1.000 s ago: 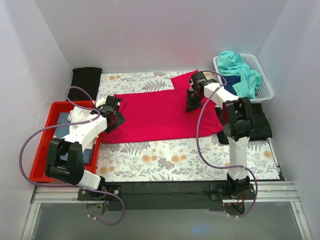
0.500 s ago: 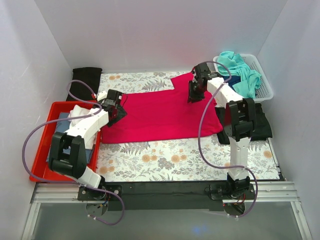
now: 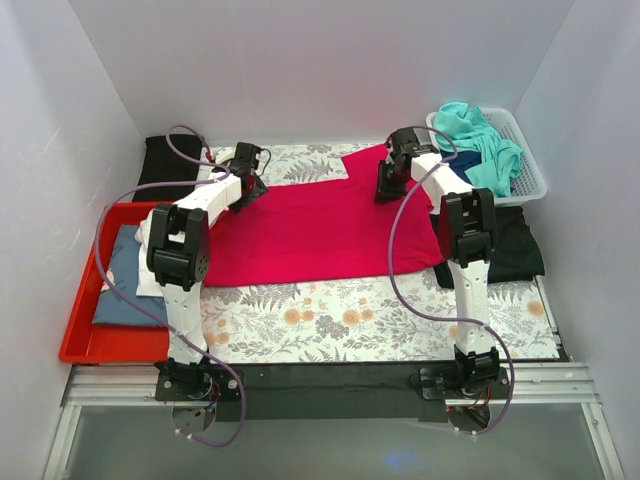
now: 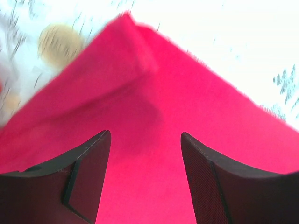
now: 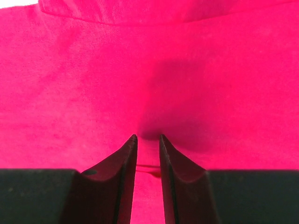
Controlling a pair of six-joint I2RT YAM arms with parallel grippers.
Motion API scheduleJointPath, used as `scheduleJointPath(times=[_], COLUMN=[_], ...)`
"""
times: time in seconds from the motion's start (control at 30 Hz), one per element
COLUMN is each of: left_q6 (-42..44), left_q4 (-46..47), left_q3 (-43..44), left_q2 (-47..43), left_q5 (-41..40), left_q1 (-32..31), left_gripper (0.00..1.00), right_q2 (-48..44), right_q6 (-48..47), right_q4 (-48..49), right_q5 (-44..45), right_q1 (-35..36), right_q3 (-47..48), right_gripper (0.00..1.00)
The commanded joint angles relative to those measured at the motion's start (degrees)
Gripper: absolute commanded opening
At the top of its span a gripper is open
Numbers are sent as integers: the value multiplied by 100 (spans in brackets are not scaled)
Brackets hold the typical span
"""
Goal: Fold and stack the t-shirts
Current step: Fold the flattened tshirt in 1/3 of the way
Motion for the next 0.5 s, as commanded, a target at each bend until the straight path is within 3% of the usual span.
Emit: scheduleJointPath(times=[0.0,0.47], left_q6=[266,750], left_q4=[43,-264], left_q3=[719,1590], left_q2=[181,1096], left_q5=[-329,-1208], left_q1=[75,93], left_gripper=[60,54], right_q2=[106,54], right_q6=[98,116], right_q4=[-88,-88], right_q5=[-159,-124], right_q1=[-94,-130], right_q3=[172,-74], right_gripper=[32,30])
